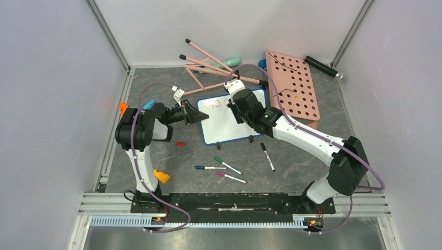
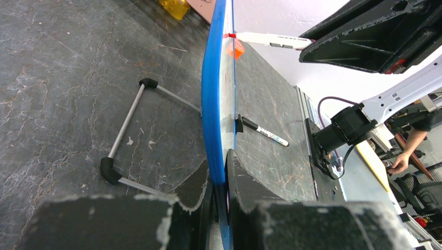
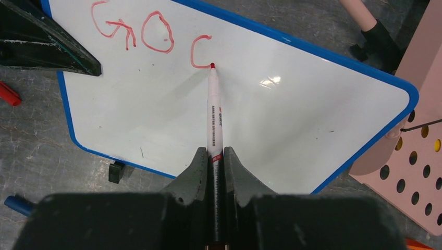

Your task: Write a sentence on the whiteboard

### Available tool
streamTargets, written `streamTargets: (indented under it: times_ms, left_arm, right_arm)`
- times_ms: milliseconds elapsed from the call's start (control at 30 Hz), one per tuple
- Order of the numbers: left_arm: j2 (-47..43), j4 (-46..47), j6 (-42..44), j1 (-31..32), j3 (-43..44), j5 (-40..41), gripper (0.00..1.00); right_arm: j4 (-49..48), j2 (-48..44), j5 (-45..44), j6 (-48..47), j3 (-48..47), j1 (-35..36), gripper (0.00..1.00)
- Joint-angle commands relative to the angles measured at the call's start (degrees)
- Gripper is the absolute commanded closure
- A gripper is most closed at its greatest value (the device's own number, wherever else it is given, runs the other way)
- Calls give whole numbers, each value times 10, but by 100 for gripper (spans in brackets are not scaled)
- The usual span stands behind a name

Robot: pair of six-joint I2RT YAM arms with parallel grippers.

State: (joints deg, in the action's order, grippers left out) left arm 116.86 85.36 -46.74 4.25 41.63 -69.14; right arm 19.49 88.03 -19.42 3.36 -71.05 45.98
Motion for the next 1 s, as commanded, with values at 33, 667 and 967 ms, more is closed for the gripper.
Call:
streamTargets:
  times_ms: [33,667,967]
  left_arm:
    - [8,39,60,-6,6,8,98]
    - [9,38,60,-6,6,7,98]
    - [7,39,60,-6,4,6,98]
  right_arm:
    - [2,12,-32,-4,-36,-13,100]
    - [-10,28,27,-15,-64,-14,100]
    - [-32,-20,48,-19,-31,-15,100]
